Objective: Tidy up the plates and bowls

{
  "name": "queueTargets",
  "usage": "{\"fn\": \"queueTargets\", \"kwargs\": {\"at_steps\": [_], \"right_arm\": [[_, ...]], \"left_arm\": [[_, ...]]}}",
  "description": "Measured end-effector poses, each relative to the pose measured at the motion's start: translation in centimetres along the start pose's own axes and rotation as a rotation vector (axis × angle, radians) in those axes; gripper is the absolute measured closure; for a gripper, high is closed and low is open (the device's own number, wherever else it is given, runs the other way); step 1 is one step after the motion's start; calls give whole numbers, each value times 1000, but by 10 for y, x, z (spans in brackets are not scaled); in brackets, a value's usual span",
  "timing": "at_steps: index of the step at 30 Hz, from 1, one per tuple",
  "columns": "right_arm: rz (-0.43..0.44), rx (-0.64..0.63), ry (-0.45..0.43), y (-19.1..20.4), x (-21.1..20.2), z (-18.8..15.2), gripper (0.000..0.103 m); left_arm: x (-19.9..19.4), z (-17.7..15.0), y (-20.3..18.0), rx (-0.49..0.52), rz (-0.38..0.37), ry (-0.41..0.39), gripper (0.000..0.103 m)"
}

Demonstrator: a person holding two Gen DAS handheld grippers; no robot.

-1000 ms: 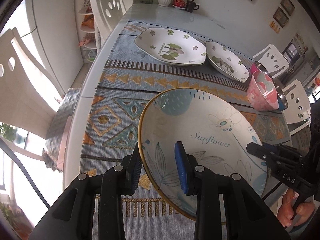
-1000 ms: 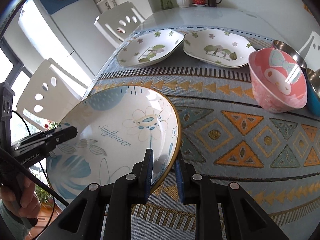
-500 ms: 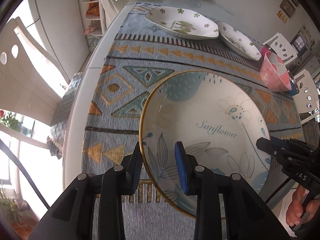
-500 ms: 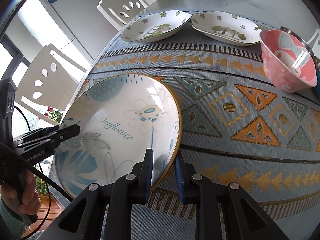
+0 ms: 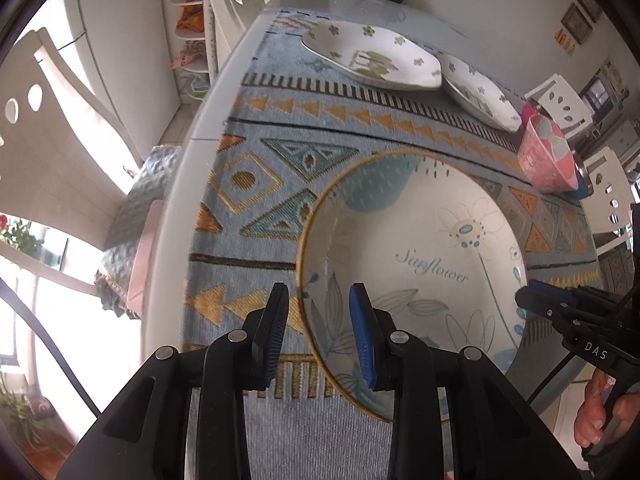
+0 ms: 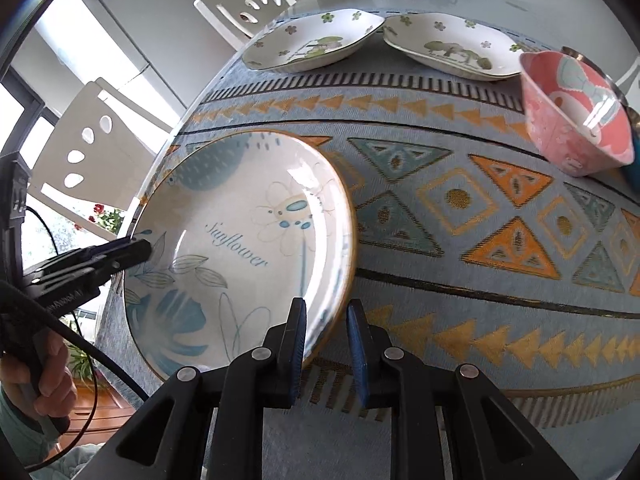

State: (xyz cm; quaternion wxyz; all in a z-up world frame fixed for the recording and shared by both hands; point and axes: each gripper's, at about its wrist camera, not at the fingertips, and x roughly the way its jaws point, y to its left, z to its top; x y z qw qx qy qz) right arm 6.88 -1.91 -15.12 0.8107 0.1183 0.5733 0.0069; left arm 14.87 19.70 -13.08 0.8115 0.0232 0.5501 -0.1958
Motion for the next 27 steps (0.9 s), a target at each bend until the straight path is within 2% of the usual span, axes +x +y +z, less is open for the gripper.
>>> {"fn": "queueTargets", "kwargs": {"at_steps": [5, 10, 13, 15, 17, 20, 23, 24, 27], "right_arm": [[-48, 38, 13, -10, -14, 10, 83], [-62, 50, -82, -3, -43, 38, 81], [-53, 62, -143, 8, -58, 63, 73], [-65, 60, -194, 15, -69, 76, 56], [-73, 66, -239, 21, -78, 87, 53], [-72, 78, -272, 34, -92, 104, 53], [-72, 82, -312, 43, -108, 115, 51], [-75, 80, -319, 46, -111, 119, 50], [-70, 67, -336, 53, -121, 132, 44]], "left_arm": [[-23, 18, 7, -7, 14, -58, 74], [-51, 50, 3, 24, 2, -158, 73], [-63, 68, 0, 31, -24, -214, 69], [-70, 80, -3, 41, -49, -239, 69], [-75, 92, -6, 59, -71, -255, 69], [-85, 110, -15, 102, -97, -286, 61], [-99, 127, -25, 146, -88, -348, 36], [-105, 133, -28, 159, -79, -384, 32], [-110, 149, -32, 178, -72, -417, 32]]}}
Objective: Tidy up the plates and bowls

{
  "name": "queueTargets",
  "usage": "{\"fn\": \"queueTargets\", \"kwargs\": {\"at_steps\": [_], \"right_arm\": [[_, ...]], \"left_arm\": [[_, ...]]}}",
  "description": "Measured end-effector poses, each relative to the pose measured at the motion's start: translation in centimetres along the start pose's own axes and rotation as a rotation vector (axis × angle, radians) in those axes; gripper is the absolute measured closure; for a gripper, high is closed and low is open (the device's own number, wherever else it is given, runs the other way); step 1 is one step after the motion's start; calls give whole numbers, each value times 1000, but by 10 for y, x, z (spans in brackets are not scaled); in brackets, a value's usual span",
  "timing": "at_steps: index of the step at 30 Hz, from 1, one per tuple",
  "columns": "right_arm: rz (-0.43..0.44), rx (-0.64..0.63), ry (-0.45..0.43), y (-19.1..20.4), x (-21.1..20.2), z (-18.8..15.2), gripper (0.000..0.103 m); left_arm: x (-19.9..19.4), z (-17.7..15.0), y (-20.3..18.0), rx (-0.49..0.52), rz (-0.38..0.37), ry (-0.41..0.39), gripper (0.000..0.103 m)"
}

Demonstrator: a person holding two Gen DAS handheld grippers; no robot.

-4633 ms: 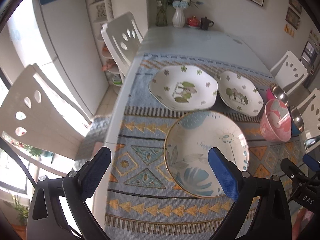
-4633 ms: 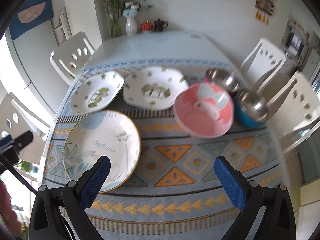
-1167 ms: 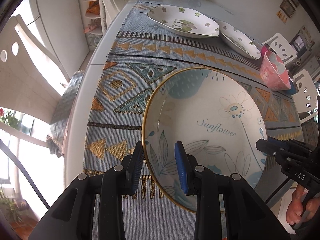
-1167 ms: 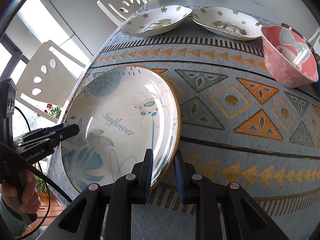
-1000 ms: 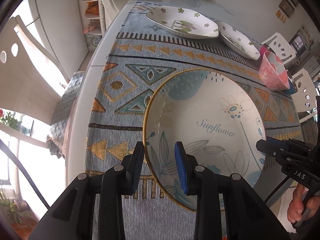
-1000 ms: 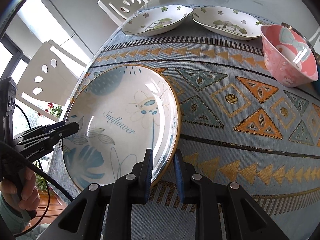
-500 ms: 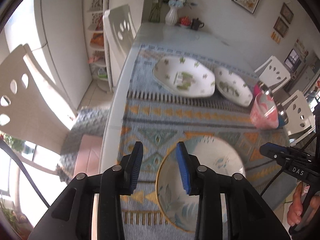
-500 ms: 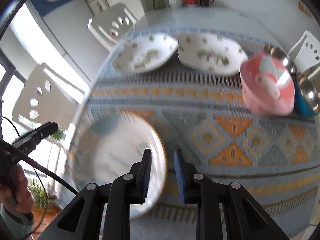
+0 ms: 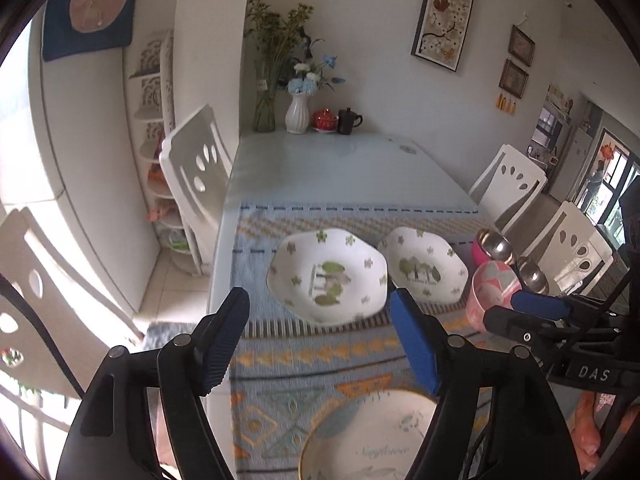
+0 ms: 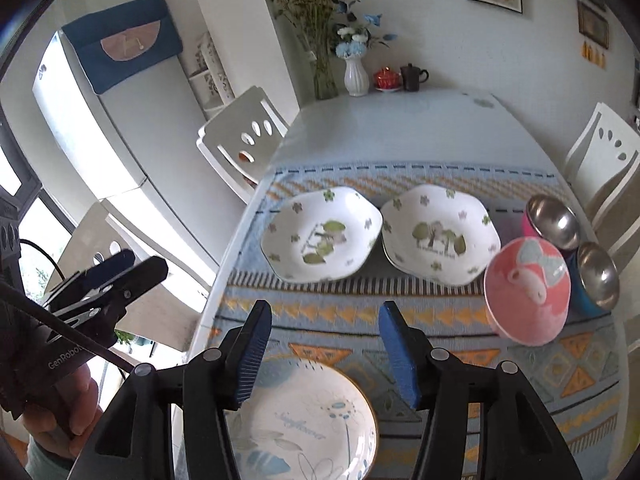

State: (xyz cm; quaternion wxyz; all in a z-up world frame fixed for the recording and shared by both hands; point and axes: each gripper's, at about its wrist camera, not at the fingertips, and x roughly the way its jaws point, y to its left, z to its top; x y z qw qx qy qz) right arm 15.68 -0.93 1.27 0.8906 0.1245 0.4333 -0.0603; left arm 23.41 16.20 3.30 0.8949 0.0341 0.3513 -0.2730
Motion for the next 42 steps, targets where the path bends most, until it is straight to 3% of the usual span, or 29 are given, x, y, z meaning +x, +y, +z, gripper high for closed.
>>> {"fn": "queueTargets", "kwargs": {"at_steps": [3, 8, 20, 25, 37, 42], "right_arm": [[7, 6, -26, 4, 2, 17, 32], [32, 48, -38, 3, 15, 32, 28], [33, 165, 99, -22, 103, 53, 28], [30, 215, 158, -38, 135, 55, 28], [-1, 265, 245, -60, 190, 48, 28], [13, 308, 278, -68, 208, 42, 38]], "left_arm": [[10, 16, 7, -27, 8, -2, 32], [30, 31, 26, -87, -7, 19, 32], [114, 32, 41, -116, 6, 174, 32], [145, 30, 43, -80, 43, 205, 33], [208, 22, 60, -59, 17, 304, 37], [242, 16, 70, -100, -18, 377, 45]]}}
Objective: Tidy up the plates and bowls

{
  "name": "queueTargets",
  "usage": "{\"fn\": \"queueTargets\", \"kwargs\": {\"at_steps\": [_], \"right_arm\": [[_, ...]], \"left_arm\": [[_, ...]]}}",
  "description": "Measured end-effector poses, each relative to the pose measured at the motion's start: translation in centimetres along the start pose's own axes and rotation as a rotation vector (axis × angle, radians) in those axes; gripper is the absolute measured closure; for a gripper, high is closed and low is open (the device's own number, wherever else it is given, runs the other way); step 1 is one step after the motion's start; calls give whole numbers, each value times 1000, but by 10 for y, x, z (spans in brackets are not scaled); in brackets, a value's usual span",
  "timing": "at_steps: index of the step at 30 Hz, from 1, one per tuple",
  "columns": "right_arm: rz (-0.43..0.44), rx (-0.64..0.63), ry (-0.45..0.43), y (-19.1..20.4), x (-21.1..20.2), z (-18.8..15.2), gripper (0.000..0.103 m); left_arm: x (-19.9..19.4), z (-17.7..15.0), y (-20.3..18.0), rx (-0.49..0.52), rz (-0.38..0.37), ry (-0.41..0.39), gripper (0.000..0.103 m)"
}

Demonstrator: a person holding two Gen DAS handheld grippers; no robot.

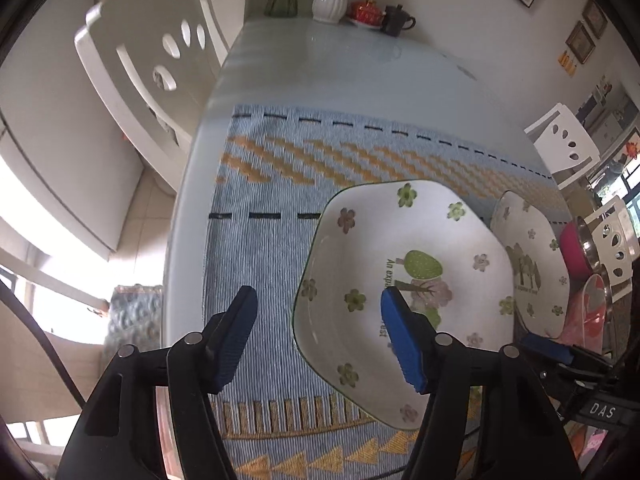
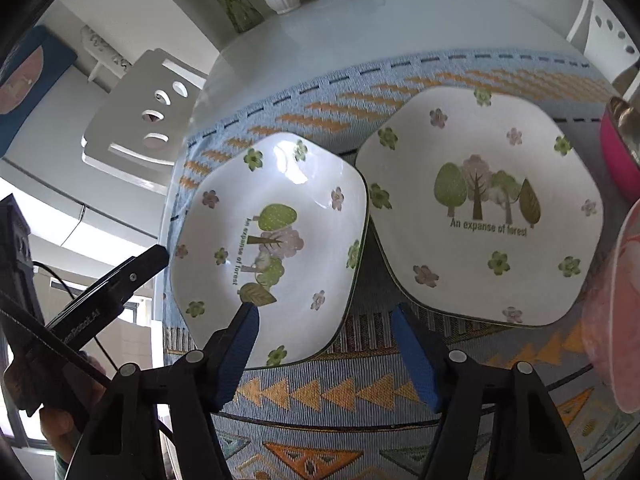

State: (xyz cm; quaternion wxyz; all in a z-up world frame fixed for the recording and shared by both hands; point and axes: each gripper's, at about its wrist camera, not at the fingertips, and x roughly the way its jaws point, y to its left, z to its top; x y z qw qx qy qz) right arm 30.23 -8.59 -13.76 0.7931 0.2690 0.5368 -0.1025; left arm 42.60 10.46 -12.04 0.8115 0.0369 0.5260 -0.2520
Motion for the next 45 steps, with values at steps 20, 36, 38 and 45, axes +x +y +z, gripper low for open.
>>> {"fn": "queueTargets", "kwargs": {"at_steps": [20, 36, 38, 45], "right_arm": [[0, -39, 10, -7, 42, 6, 72], [-4, -170, -23, 8, 38, 5, 79], [10, -179, -17, 9, 37, 5, 79], [39, -230, -1, 15, 28, -5, 79]], "left_arm": [[45, 2, 4, -2, -60, 79, 76], [26, -6, 11, -15, -105, 56, 77], [18, -10, 11, -21, -109, 43, 77], [2, -26, 16, -40, -103, 32, 77]]}}
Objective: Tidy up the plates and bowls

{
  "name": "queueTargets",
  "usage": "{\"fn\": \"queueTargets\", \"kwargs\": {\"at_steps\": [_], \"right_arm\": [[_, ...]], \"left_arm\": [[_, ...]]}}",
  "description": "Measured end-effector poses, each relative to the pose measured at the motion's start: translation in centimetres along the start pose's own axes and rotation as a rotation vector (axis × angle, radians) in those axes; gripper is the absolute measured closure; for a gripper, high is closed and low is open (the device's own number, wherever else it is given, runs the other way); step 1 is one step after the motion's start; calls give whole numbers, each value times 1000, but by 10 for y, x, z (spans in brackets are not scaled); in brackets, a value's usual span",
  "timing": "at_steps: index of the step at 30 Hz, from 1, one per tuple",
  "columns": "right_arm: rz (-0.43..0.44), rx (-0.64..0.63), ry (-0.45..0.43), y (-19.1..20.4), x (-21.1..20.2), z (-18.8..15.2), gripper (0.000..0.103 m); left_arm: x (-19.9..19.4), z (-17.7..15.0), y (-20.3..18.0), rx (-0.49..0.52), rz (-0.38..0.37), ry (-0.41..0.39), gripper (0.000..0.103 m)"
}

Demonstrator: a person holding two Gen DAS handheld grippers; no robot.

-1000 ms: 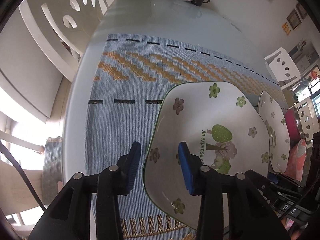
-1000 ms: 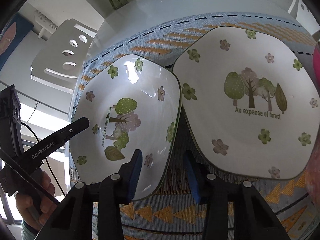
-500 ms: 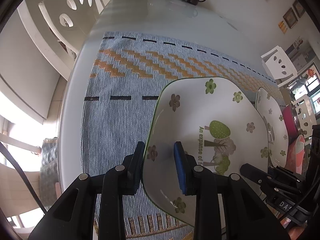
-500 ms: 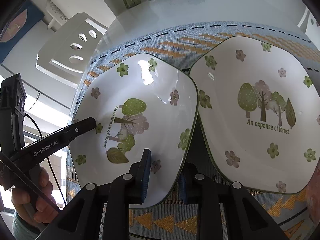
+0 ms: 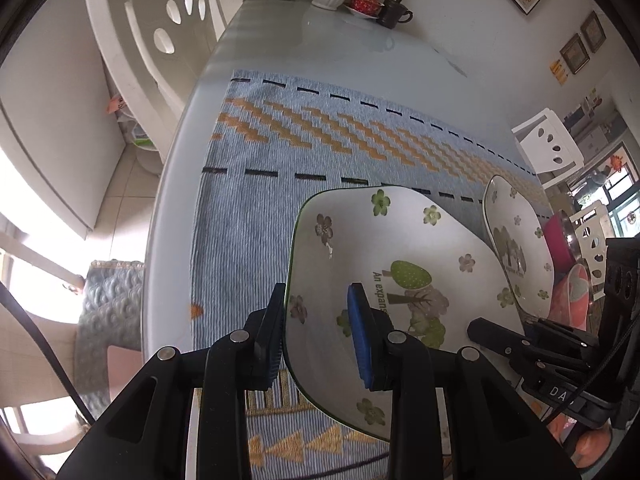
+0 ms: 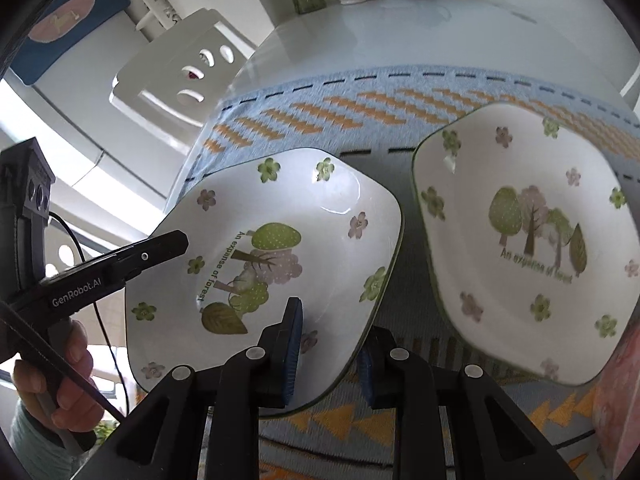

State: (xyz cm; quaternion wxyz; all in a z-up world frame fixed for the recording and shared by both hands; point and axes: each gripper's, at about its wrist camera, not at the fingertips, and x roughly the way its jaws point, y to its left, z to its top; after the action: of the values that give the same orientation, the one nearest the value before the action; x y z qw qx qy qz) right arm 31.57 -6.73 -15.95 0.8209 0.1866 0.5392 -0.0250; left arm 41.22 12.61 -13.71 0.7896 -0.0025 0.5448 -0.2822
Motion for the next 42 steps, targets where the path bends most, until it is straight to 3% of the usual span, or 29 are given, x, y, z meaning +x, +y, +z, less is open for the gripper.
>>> {"fn": "queueTargets", "kwargs": {"at_steps": [12, 26, 42], "right_arm": [[31, -32, 4, 11, -25, -25, 79], [28, -65, -109, 32, -106, -71, 79], [13, -25, -74, 25, -134, -166, 79]], "left_arm": [[-41, -31, -10, -3, 4, -47, 77], [-118, -78, -38, 39, -28, -164, 77], [-128, -171, -58, 70, -68, -94, 77]]}}
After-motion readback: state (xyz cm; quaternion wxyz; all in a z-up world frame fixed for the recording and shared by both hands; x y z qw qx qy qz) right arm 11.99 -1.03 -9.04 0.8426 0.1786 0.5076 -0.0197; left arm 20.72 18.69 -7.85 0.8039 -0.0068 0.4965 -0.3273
